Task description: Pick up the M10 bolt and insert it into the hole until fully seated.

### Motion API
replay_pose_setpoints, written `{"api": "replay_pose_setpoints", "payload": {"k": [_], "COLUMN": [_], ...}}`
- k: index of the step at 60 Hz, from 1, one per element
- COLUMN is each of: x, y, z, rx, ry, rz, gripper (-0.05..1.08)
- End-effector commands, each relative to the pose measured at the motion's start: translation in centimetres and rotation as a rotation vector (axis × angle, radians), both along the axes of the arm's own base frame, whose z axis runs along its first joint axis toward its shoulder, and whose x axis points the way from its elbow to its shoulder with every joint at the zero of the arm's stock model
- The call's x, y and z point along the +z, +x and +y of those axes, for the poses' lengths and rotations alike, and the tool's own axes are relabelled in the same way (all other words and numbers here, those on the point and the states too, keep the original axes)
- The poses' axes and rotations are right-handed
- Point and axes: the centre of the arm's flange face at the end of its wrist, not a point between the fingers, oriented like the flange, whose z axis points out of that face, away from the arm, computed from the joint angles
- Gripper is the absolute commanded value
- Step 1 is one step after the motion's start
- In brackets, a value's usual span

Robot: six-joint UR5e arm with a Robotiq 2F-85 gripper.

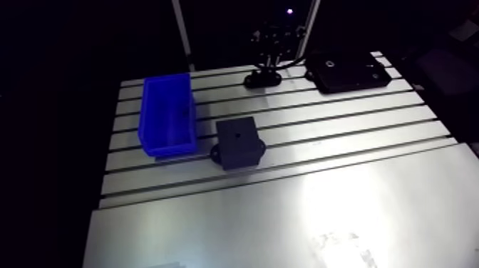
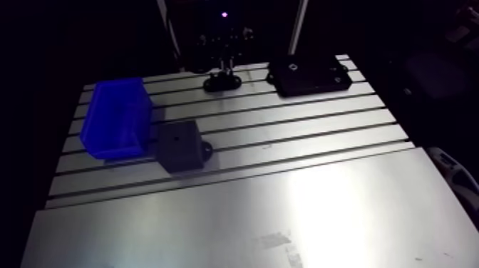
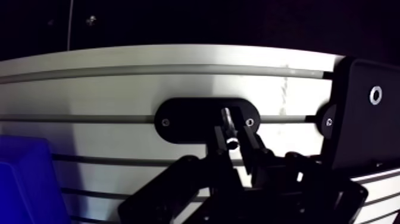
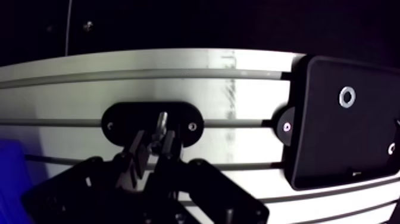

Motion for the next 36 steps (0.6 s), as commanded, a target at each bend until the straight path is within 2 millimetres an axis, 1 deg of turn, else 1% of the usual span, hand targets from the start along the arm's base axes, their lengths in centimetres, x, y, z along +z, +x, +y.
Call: {"api": "replay_pose_setpoints", "payload": {"k": [1, 6, 7, 10, 12, 13, 14, 19, 21, 24, 26, 33, 36], "x": [1.4, 2.0, 2.5, 2.9, 3.7, 3.7, 4.2, 5.0, 6.1, 6.6, 7.6, 8.8, 9.7], "y": [-0.4, -0.4, -0.5, -0.5, -0.6, -0.6, -0.6, -0.4, -0.4, -0.4, -0.3, 0.1, 0.4], "z": [0.0, 0.0, 0.0, 0.1, 0.0, 0.0, 0.1, 0.0, 0.0, -0.1, -0.3, -0.4, -0.7], "rx": [0.000, -0.001, -0.001, -0.002, -0.002, -0.002, -0.002, 0.000, 0.001, 0.003, 0.003, -0.003, -0.002], "ry": [0.000, 0.000, 0.000, 0.000, 0.004, 0.004, 0.004, 0.001, 0.002, 0.005, 0.005, -0.001, -0.004], "rz": [0.012, 0.013, 0.016, 0.015, 0.004, 0.004, -0.006, -0.020, -0.009, -0.002, 0.001, -0.027, -0.044], "gripper": [0.87, 0.88, 0.89, 0.90, 0.91, 0.91, 0.91, 0.93, 0.96, 0.99, 1.02, 1.04, 1.05]}}
